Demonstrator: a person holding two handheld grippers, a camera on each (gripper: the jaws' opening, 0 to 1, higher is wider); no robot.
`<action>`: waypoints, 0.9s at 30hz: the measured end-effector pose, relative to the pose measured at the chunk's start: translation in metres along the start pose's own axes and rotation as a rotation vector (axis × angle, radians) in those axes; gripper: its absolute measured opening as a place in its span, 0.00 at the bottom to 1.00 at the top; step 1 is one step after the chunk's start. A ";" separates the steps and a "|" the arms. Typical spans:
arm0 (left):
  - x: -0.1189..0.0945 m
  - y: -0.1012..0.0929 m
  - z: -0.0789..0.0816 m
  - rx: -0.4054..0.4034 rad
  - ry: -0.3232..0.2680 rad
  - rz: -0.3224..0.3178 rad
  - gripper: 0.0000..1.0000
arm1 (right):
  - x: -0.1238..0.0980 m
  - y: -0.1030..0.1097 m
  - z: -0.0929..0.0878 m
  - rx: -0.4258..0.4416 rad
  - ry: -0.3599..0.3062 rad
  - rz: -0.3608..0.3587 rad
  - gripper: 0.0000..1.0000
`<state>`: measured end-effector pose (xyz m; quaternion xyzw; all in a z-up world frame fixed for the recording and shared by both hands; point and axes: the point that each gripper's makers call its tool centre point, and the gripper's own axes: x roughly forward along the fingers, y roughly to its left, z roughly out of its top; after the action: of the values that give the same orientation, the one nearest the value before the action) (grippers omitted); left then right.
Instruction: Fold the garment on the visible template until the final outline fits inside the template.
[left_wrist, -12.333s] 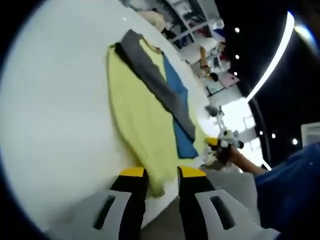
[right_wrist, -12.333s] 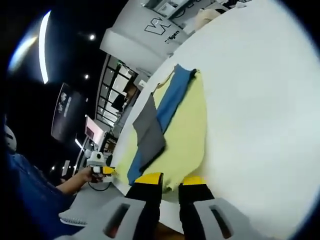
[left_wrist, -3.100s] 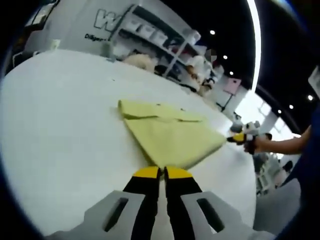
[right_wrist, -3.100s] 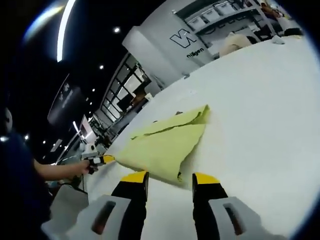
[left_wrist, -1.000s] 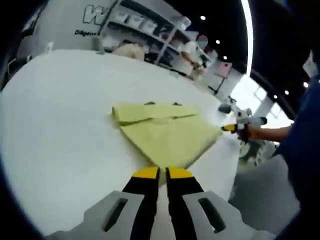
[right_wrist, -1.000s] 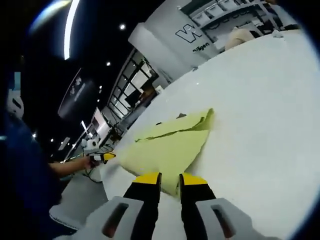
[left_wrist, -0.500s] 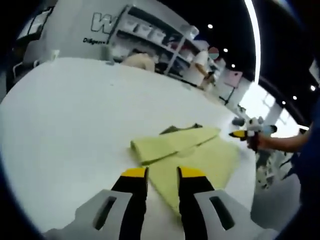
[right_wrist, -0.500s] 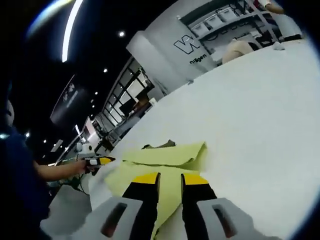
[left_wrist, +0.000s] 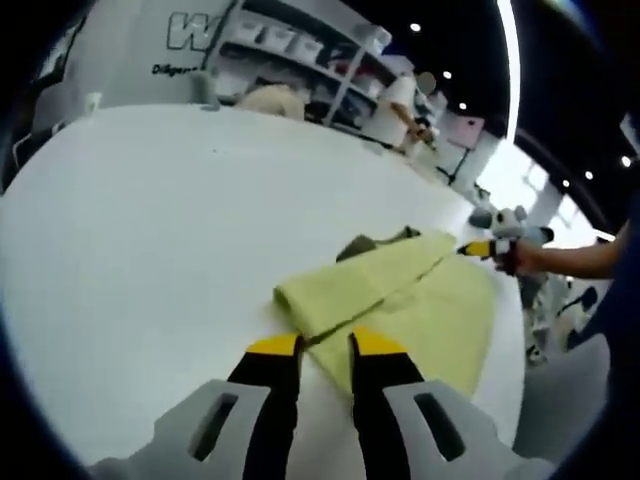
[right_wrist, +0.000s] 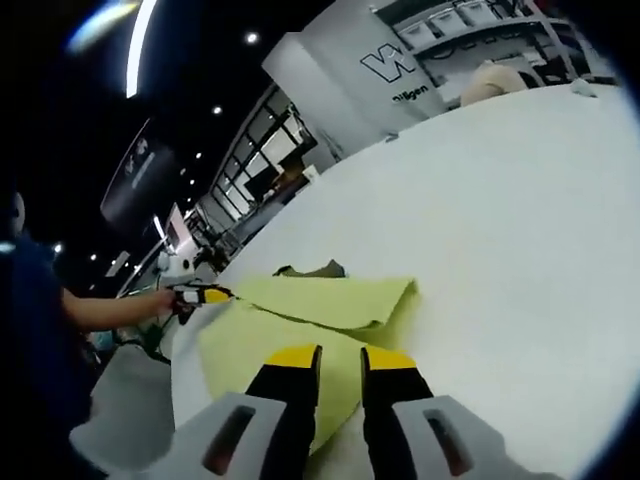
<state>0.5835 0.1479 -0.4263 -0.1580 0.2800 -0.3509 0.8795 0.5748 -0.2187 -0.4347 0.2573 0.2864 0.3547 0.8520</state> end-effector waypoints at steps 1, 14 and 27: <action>0.004 0.006 0.002 -0.001 0.002 0.005 0.13 | 0.003 -0.002 0.003 0.001 -0.006 -0.003 0.12; 0.053 0.055 0.008 0.047 0.131 0.122 0.10 | 0.044 -0.038 0.025 -0.043 0.021 -0.068 0.08; 0.086 0.049 0.010 0.037 0.156 0.036 0.09 | 0.085 -0.044 0.018 -0.076 0.155 0.009 0.11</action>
<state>0.6670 0.1228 -0.4741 -0.1089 0.3440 -0.3512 0.8640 0.6568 -0.1859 -0.4764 0.1976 0.3368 0.3879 0.8349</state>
